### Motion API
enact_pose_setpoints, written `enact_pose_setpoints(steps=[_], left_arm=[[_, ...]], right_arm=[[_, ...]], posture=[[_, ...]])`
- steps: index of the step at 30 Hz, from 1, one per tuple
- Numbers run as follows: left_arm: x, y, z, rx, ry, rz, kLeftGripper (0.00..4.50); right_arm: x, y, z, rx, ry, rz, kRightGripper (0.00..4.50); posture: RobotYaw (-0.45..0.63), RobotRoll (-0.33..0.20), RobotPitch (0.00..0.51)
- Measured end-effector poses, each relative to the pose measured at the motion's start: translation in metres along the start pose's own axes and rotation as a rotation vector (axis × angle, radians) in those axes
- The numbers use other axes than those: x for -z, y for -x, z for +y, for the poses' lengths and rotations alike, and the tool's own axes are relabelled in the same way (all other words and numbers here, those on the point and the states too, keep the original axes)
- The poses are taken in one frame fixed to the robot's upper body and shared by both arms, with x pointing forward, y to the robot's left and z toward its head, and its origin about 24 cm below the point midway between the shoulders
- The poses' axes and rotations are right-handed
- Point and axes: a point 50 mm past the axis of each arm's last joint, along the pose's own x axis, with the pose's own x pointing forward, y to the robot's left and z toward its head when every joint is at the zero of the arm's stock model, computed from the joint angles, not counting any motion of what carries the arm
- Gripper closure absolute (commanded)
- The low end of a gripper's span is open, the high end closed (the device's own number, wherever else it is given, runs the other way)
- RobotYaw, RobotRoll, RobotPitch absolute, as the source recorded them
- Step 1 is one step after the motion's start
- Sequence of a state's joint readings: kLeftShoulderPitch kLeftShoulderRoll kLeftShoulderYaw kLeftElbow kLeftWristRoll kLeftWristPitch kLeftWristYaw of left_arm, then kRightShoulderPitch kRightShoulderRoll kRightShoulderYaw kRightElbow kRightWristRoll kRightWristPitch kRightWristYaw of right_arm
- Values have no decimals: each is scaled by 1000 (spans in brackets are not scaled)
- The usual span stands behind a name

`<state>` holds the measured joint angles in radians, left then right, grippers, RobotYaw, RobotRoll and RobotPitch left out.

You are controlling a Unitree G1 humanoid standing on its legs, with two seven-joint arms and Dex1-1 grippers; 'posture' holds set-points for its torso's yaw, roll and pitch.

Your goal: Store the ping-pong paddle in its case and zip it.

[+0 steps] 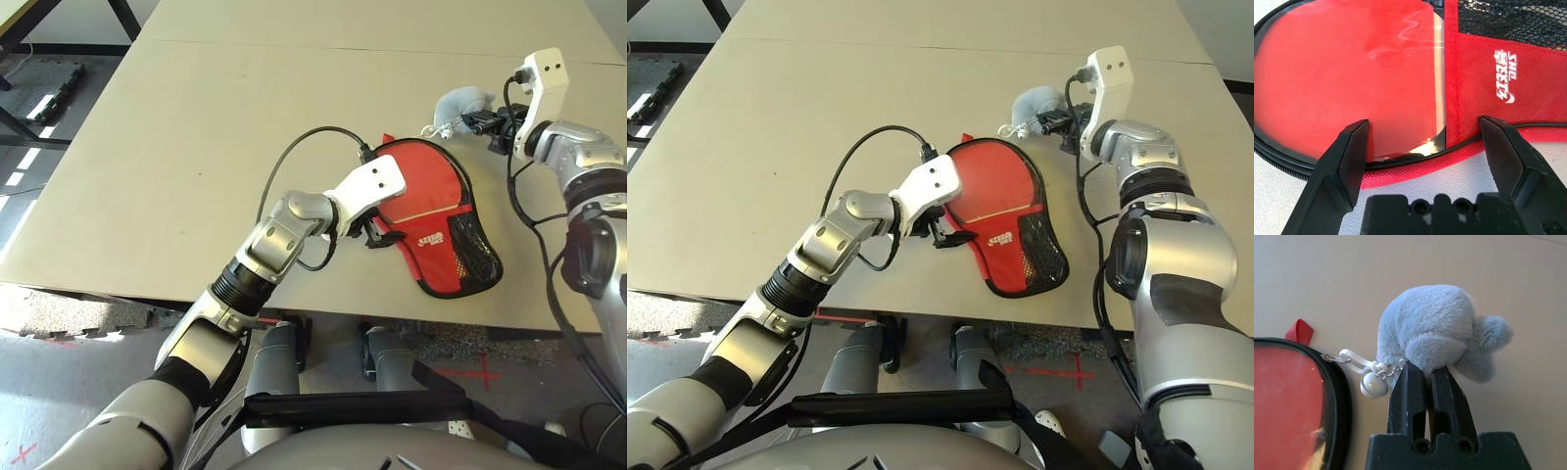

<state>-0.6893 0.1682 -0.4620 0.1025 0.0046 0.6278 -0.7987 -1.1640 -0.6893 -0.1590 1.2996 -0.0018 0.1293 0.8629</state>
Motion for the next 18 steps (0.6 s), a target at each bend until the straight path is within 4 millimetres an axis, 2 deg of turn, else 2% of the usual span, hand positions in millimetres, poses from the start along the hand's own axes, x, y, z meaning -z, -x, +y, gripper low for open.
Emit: enact_pose_setpoints(steps=[7,18], left_arm=[[0,-3,2,1,0,-1,0],[1,-5,4,2,-2,-1,0]], right_arm=[[6,13,-7,-52,25,81,4483],[14,50,-23,-203,49,252,4483]], posture=[[-132,0,229],[-146,0,227]])
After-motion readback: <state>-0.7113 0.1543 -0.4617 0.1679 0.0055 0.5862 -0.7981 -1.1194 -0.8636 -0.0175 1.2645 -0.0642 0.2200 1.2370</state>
